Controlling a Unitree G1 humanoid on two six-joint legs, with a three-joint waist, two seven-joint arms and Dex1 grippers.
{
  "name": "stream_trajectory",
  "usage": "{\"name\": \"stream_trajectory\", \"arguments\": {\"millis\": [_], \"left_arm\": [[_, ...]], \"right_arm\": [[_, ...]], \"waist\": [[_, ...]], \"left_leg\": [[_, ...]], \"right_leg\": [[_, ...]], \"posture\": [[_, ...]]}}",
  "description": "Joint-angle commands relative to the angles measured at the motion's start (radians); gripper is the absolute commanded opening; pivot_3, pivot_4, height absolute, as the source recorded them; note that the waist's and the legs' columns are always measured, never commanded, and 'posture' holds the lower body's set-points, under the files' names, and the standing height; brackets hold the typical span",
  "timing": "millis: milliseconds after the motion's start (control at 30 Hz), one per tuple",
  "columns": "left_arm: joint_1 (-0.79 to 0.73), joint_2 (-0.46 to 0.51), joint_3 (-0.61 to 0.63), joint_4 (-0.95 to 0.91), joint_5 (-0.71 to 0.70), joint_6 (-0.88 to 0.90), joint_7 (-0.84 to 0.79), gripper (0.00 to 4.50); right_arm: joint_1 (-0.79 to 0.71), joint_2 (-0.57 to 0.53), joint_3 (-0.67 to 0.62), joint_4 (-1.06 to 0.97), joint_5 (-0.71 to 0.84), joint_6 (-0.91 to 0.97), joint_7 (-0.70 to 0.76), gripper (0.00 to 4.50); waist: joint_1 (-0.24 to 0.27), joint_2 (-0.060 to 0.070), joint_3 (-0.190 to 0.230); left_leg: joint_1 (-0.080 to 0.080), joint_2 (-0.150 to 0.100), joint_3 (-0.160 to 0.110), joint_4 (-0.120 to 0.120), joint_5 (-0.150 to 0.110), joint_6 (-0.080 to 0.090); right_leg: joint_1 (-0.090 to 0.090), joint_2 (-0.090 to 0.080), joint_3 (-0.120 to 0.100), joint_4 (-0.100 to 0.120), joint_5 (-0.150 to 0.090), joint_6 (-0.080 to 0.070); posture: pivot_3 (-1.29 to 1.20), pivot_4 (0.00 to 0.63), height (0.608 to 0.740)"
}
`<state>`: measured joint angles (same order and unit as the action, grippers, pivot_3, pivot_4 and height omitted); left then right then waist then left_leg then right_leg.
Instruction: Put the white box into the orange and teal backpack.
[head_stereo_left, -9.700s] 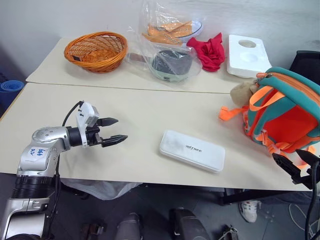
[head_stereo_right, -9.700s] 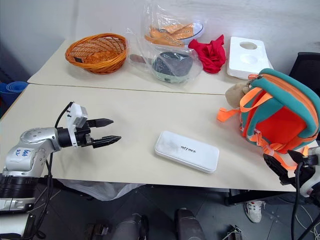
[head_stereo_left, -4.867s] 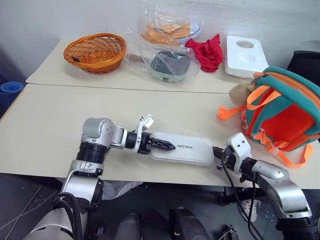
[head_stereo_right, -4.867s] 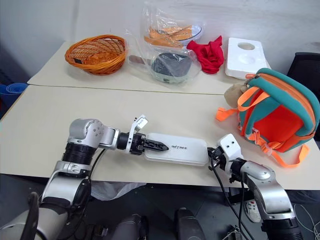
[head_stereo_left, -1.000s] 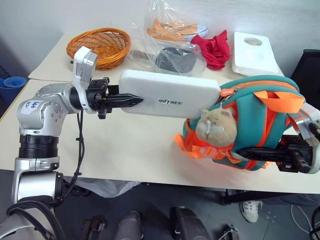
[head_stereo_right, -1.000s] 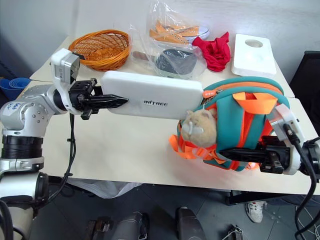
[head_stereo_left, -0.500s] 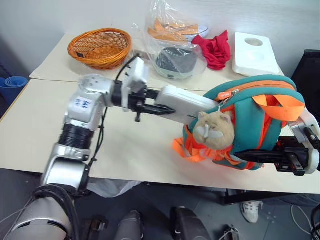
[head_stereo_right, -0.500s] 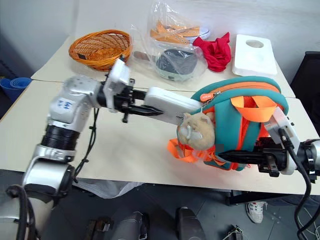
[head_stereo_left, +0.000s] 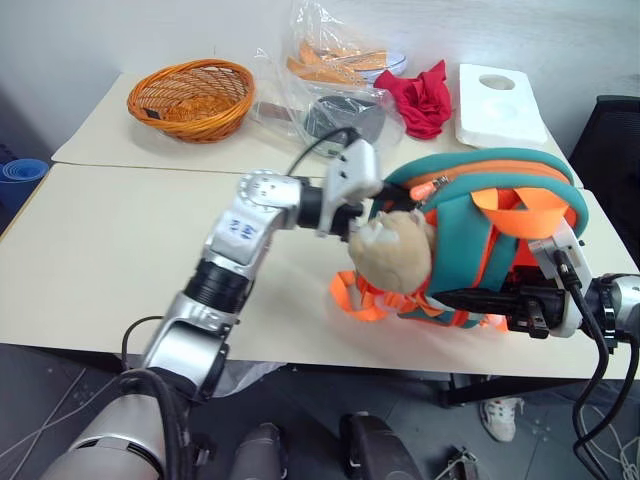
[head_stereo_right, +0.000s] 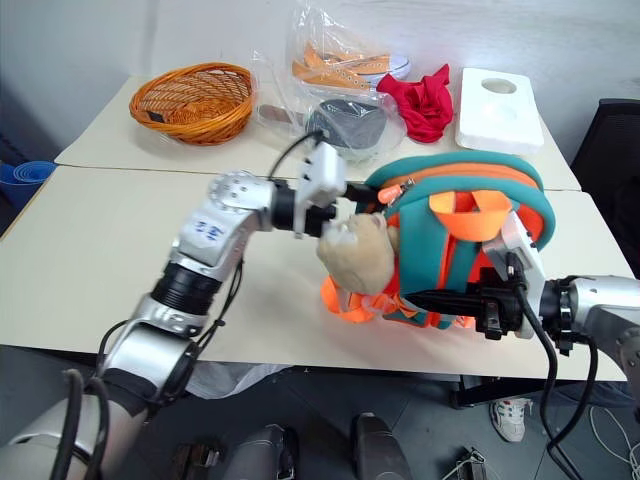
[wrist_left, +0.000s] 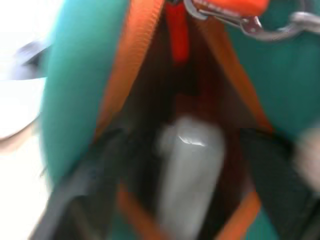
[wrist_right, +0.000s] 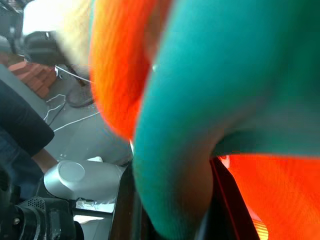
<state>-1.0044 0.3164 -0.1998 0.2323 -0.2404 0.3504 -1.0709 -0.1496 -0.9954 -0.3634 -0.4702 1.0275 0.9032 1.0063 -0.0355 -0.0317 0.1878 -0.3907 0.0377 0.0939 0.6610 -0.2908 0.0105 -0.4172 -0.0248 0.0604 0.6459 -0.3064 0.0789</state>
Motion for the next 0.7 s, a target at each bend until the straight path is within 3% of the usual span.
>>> {"name": "stream_trajectory", "arguments": {"millis": [33,133,233,367,533,700], "left_arm": [[0.051,0.179,0.153,-0.149,-0.204,0.167,-0.173,4.40],[0.083,0.289,0.232,-0.243,-0.357,0.311,-0.235,4.40],[0.073,0.268,0.256,-0.312,-0.419,0.388,-0.154,4.40],[0.092,0.176,0.168,-0.409,-0.364,0.356,-0.040,4.40],[0.109,0.132,0.011,-0.402,-0.183,0.224,0.044,4.40],[0.112,0.074,0.007,-0.378,-0.170,0.205,0.098,4.40]], "right_arm": [[0.029,0.019,-0.061,-0.061,0.046,0.000,-0.043,0.00],[0.044,0.030,-0.067,-0.082,0.067,0.002,-0.075,0.00],[0.041,0.031,-0.062,-0.086,0.082,0.003,-0.090,0.00],[0.012,0.034,-0.032,-0.068,0.075,-0.002,-0.113,0.00],[-0.018,0.041,-0.026,-0.069,0.103,0.008,-0.134,0.00],[-0.004,0.047,-0.032,-0.089,0.131,0.009,-0.159,0.00]], "waist": [[-0.006,0.000,0.000],[-0.015,0.000,0.000],[0.009,0.000,0.000],[0.024,0.000,0.000],[0.018,0.000,0.000],[0.008,0.000,0.000]], "left_leg": [[0.000,0.000,0.000,0.000,0.000,0.000],[0.000,0.002,-0.001,-0.001,0.001,-0.003],[0.000,0.001,-0.002,0.001,0.001,-0.003],[0.000,-0.001,-0.003,0.003,-0.001,0.001],[0.000,-0.002,-0.001,0.002,-0.001,0.002],[0.000,-0.001,-0.001,0.002,-0.001,0.002]], "right_leg": [[0.000,0.000,0.000,0.000,0.000,0.000],[0.000,0.000,-0.002,0.001,-0.001,-0.003],[0.002,-0.001,-0.004,-0.001,-0.002,-0.002],[0.006,-0.004,-0.004,-0.004,0.000,0.001],[0.005,-0.003,-0.002,-0.005,0.000,0.002],[0.005,-0.002,-0.002,-0.005,0.000,0.001]], "posture": [[0.00,0.150,0.740],[0.00,0.150,0.740],[0.00,0.150,0.740],[0.00,0.150,0.740],[0.00,0.150,0.740],[0.00,0.150,0.740]]}}
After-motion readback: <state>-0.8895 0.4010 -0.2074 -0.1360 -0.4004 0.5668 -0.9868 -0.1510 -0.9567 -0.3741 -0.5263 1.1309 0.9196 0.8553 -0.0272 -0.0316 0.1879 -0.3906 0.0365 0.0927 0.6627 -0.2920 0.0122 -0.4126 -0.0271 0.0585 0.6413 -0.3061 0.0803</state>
